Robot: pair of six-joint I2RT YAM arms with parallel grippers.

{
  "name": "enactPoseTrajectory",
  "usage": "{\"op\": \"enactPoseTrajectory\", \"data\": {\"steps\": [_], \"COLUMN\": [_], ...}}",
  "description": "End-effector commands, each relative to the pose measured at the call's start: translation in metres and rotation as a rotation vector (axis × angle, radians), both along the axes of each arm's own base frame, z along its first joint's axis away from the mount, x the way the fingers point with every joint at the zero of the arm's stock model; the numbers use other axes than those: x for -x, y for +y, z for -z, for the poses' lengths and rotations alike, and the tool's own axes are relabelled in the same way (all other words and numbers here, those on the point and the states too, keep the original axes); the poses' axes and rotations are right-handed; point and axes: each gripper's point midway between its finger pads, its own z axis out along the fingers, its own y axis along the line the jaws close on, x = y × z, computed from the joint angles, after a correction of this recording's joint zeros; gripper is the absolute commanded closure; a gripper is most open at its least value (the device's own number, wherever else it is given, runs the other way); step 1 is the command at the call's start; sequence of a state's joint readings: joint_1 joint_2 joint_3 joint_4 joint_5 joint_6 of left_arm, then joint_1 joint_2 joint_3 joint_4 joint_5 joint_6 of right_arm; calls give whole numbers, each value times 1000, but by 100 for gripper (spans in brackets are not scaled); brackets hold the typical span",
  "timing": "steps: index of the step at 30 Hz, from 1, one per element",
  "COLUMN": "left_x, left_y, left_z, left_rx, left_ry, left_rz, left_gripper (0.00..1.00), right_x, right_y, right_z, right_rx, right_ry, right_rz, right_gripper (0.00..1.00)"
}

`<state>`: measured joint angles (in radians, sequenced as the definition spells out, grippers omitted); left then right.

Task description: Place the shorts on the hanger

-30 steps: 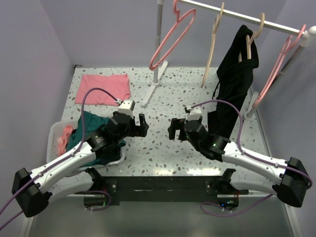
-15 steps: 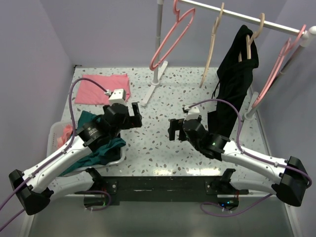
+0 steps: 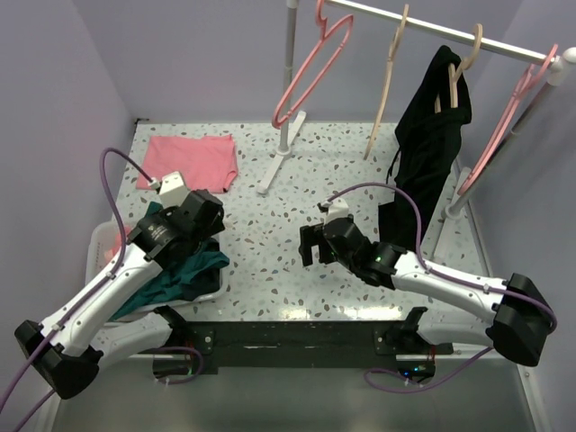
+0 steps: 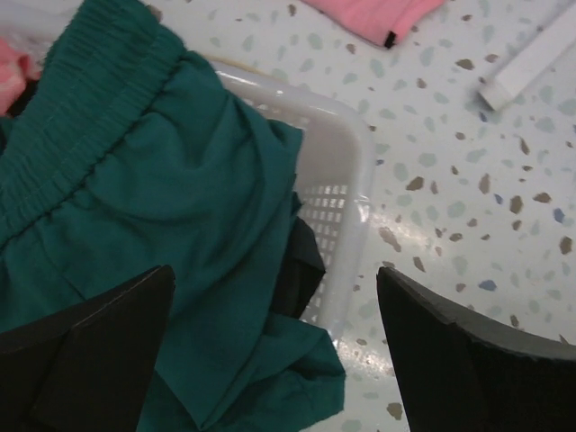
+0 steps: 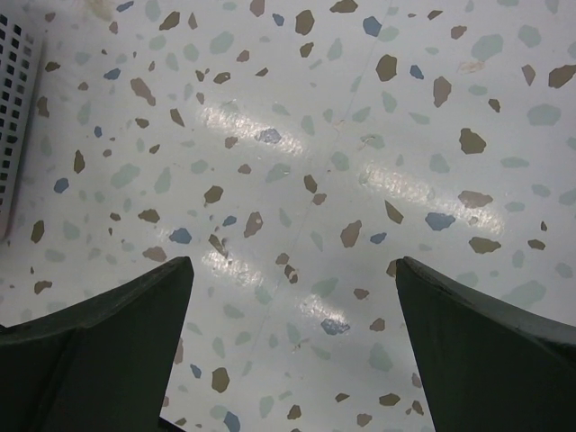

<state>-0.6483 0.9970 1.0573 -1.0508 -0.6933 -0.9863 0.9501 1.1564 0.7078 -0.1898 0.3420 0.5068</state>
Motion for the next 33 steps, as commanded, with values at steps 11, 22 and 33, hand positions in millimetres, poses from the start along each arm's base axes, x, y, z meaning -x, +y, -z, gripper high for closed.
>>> {"op": "enactPoseTrajectory", "data": {"steps": [11,22,33], "left_x": [-22,-25,-13], "left_y": [54,69,89], "left_z": [43,-16,-176], "left_rx": [-116,-113,-96], "left_ry": [-56,-194,-467], "left_rz": [-290,-314,-294], "left_gripper": [36,100,100], "right_x": [1,4,1], "right_y": [22,23,26], "right_z": [-10,-16,-25], "right_rx": [-58,-60,-57], "right_ry": [10,11,-2], "right_rz": [-68,-89,-91], "right_gripper": [1,1,1]}}
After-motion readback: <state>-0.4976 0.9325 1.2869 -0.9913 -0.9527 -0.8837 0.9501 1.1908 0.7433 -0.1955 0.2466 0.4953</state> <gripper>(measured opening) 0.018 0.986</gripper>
